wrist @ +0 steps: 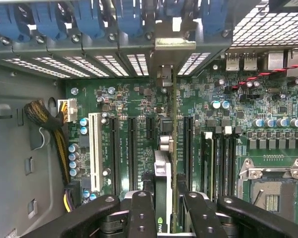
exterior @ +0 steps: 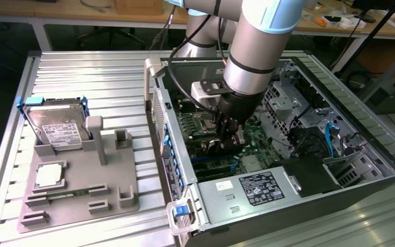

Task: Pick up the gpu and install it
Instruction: 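Insert the gpu into the slot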

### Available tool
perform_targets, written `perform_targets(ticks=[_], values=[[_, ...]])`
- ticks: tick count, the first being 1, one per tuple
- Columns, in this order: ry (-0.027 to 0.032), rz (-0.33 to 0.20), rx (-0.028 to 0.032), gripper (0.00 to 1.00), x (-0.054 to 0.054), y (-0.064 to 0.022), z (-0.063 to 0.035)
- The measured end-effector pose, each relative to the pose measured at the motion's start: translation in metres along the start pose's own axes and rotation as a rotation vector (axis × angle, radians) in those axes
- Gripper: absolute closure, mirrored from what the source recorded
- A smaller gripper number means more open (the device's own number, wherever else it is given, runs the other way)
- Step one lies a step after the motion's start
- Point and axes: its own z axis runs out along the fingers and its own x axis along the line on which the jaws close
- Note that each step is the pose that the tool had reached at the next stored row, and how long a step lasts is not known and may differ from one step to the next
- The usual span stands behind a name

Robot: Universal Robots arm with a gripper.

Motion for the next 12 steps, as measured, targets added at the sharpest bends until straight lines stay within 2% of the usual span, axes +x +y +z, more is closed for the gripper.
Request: perform_targets(ticks=[2,5,6,8,10,12], values=[[-0.0011,0.0,0.0015,0.73,-0.0005,-0.0001,-0.0001],[-0.009,0.0,0.0014,0.73,-0.0006,-0.0009,0.0],[-0.0152,0.0,0.0014,0.73,-0.0006,-0.0013,-0.0001],[-0.0313,0.0,0.0013,0.73,-0.0006,-0.0015,0.0],[-0.0495,0.0,0.001,0.73,-0.0006,-0.0017,0.0],[-0.0501,0.0,0.001,0.73,-0.0006,-0.0017,-0.0001]])
